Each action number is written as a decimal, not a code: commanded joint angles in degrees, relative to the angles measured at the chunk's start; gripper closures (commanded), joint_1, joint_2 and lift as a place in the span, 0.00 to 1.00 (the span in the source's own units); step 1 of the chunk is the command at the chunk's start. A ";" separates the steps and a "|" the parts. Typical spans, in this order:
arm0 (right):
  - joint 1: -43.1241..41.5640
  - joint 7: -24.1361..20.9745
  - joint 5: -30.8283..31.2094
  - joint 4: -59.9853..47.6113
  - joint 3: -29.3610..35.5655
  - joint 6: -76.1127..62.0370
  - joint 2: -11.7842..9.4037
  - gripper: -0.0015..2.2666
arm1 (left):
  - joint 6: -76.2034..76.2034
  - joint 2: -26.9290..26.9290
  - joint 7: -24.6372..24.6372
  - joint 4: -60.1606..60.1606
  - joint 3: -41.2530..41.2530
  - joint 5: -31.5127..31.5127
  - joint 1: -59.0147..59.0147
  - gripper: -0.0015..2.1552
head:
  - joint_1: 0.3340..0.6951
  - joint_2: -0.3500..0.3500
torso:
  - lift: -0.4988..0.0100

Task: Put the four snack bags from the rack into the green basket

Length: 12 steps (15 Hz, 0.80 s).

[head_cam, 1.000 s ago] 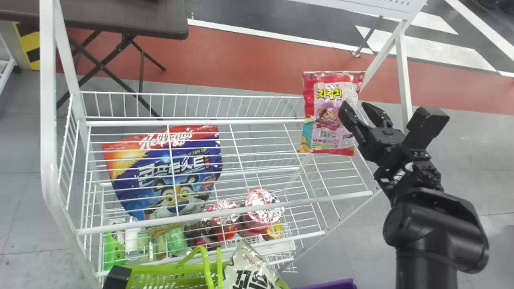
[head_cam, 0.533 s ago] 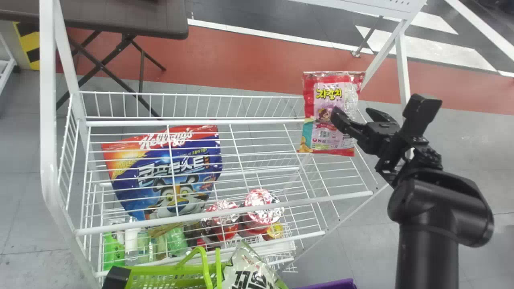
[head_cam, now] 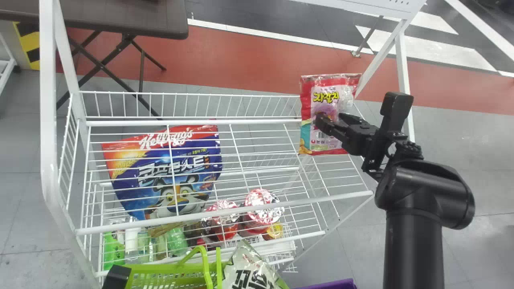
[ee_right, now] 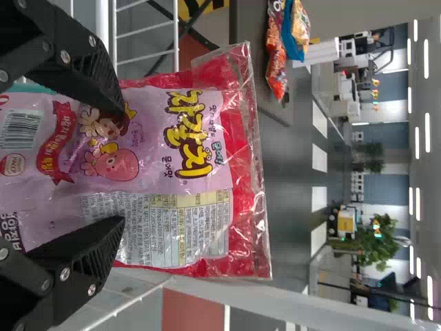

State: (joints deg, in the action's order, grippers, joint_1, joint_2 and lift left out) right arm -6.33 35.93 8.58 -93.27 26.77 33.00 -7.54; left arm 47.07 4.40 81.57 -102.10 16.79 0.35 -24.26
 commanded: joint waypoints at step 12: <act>7.21 0.64 -4.45 -10.35 2.58 -1.05 1.12 0.98 | 0.18 0.08 0.26 -0.38 0.35 0.00 -0.18 0.99 | 1.00 0.00 | 0.97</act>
State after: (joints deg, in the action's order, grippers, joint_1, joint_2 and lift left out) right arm -1.22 36.62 5.70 -100.23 29.26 31.88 -6.90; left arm 47.24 4.48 81.83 -102.47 17.06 0.35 -24.43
